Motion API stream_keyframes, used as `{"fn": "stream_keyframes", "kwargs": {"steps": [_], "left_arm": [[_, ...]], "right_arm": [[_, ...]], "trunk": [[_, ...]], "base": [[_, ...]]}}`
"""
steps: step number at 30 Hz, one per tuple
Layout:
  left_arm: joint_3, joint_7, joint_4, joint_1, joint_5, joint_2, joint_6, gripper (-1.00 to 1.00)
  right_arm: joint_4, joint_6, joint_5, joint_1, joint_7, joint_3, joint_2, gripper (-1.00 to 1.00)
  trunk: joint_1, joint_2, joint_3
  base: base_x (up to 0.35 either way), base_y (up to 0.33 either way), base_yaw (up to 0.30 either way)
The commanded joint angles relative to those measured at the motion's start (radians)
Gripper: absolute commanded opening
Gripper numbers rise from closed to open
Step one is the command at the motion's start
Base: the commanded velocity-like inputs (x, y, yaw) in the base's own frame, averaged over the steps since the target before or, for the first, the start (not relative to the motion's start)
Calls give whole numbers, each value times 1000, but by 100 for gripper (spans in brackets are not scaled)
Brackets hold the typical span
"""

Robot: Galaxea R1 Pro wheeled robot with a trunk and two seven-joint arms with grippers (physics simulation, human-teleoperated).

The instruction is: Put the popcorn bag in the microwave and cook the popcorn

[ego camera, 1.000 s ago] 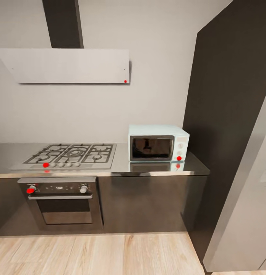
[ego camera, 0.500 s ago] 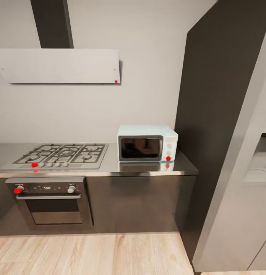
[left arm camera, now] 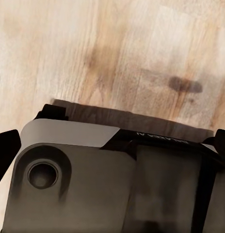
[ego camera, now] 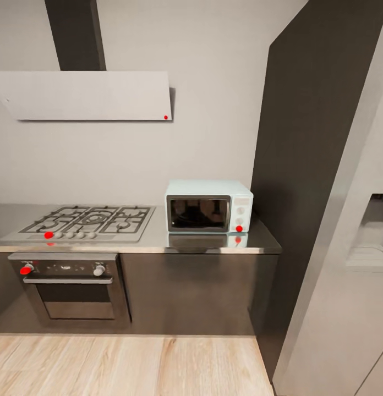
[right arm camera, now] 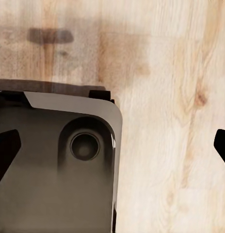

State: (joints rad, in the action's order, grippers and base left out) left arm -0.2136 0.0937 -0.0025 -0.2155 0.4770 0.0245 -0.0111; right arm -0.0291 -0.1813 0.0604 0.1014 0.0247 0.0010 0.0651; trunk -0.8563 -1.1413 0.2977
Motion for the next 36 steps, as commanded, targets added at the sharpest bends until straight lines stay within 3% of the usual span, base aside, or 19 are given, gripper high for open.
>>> {"fn": "stream_keyframes", "kwargs": {"steps": [1, 9, 20, 29, 31, 33, 36], "left_arm": [[-8, 3, 1, -1, 11, 0, -1, 100], [-9, 3, 1, -1, 9, 0, 0, 100], [-9, 3, 1, -1, 9, 0, 0, 100], [-9, 3, 1, -1, 9, 0, -1, 100], [-9, 3, 1, -1, 10, 0, -1, 100], [-9, 3, 1, -1, 9, 0, -1, 100], [-9, 3, 1, -1, 9, 0, 0, 100]], "right_arm": [[-3, -6, 6, 1, 1, 0, 1, 100], [-3, -7, 7, 1, 1, 0, 1, 100], [-3, -6, 8, 1, 2, 1, 2, 100], [4, -4, 14, 1, -9, 4, 4, 100], [47, 0, 19, 4, -13, 3, 2, 100], [163, 26, 20, 4, -12, 2, -1, 100], [398, 169, 20, 6, -7, 2, -2, 100]], "trunk": [[0, -1, 1], [0, -1, 1], [0, -1, 1], [0, -1, 1], [0, -1, 1], [0, -1, 1], [0, -1, 1]], "base": [[0, -3, 3], [11, 0, 0], [280, 0, 0], [53, 0, 0], [1, 0, 0], [0, 0, 0], [0, 0, 0]]}}
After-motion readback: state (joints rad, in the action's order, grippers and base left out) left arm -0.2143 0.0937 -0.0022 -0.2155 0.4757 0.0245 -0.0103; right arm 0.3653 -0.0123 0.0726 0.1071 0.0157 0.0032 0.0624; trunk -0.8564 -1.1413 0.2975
